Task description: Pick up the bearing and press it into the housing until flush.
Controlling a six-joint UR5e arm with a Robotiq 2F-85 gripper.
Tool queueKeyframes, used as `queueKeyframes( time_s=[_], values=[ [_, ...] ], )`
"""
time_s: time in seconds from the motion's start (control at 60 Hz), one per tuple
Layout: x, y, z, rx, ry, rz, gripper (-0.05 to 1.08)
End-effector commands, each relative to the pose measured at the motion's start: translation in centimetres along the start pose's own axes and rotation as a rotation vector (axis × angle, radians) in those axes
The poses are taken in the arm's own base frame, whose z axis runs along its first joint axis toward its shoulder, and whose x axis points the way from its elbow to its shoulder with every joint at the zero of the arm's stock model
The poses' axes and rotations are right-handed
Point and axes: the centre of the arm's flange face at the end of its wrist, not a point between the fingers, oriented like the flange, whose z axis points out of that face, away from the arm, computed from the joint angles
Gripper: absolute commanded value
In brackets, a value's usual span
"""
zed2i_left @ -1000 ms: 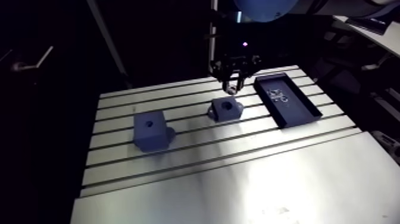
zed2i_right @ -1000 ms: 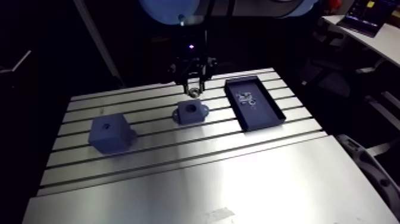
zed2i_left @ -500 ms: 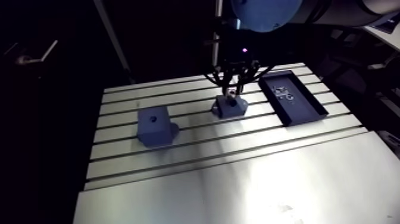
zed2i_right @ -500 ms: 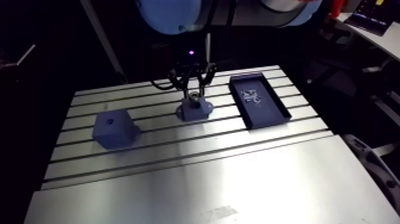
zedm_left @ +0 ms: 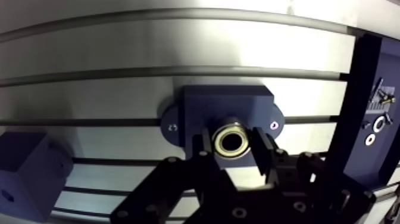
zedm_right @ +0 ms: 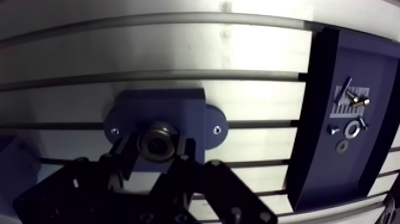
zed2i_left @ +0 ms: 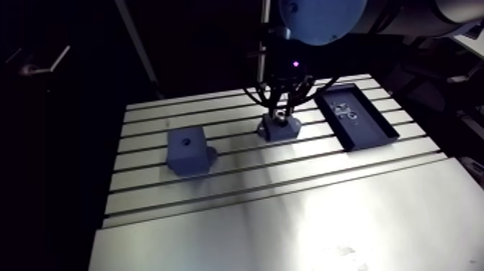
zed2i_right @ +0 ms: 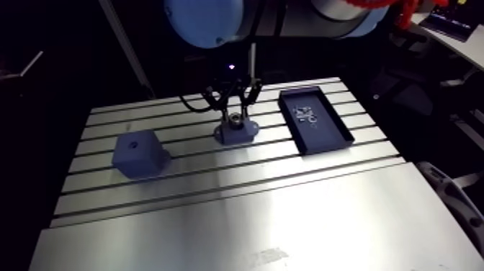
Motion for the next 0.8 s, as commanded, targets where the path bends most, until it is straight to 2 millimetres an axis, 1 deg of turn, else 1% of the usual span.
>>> queueKeyframes(
  time_s=[0.017,0.8],
  values=[
    [-0.08,0.01,0.14,0.0,-0.003,-0.001,0.57],
    [-0.37,-0.06,0.68,0.0,-0.009,-0.021,0.57]
  ],
)
